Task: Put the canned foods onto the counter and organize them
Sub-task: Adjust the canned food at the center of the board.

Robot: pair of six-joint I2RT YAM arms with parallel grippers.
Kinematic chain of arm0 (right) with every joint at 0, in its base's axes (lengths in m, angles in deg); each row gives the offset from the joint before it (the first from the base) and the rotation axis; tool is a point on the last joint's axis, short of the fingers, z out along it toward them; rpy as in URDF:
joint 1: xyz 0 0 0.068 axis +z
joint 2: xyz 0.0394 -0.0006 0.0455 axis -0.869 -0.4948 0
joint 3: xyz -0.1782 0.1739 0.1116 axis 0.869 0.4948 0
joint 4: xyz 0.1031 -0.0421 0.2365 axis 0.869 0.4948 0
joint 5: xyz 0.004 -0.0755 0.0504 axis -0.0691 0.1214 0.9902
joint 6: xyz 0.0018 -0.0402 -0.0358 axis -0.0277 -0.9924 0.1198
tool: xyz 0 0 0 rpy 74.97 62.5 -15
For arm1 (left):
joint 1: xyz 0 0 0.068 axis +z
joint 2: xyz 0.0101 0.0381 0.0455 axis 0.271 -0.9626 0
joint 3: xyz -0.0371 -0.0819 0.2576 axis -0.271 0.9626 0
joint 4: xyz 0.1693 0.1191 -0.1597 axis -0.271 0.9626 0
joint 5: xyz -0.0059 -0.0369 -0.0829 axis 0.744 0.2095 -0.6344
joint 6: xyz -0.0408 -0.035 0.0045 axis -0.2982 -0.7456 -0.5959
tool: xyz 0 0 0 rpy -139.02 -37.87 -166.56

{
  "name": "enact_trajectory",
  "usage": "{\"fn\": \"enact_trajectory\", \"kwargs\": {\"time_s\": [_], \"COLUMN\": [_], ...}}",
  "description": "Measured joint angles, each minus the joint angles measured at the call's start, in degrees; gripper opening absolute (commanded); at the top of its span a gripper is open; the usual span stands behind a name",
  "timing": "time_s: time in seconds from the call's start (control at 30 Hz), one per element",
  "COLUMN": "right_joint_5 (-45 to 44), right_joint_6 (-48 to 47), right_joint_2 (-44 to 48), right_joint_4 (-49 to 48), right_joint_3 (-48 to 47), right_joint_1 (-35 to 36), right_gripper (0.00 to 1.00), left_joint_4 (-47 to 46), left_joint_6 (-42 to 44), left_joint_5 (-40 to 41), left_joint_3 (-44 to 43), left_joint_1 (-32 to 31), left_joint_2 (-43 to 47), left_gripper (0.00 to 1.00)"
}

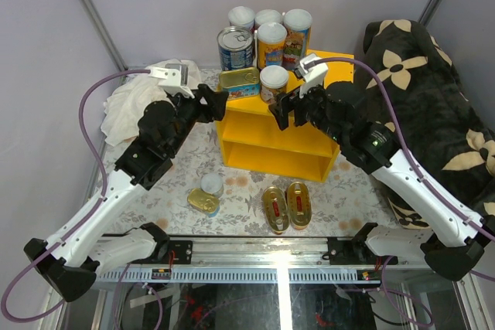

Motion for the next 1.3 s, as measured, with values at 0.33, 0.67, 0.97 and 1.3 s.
{"fn": "enact_trajectory", "kwargs": {"time_s": [0.33,0.67,0.97,1.3], "right_joint_5": [4.39,6.08,11.91,31.47], "right_joint_6": [0.0,0.02,0.17,-0.5], "right_joint_2": [0.48,-0.79,2.89,9.53], "right_joint_4": [-1.92,-2.84,-2.08,-6.08], "right_joint_3": [0.35,0.2,2.36,11.61], "right_joint_1": [-0.07,-0.15,-0.17,0.15], "right_gripper": [0.68,0.66,0.79,0.99], "left_joint_4": [1.97,2.91,6.05,12.37], "left_joint_6": [-0.02,0.0,0.28,0.81], "left_joint_5": [3.23,4.68,8.09,10.56], "left_joint_3": [-0.87,-1.07,-1.07,2.95], "left_joint_1": [0.0,0.0,0.0,4.87], "left_joint_2": [-0.15,-1.09,2.32,13.05], "left_gripper": [0.68,0.68,0.71,0.84]}}
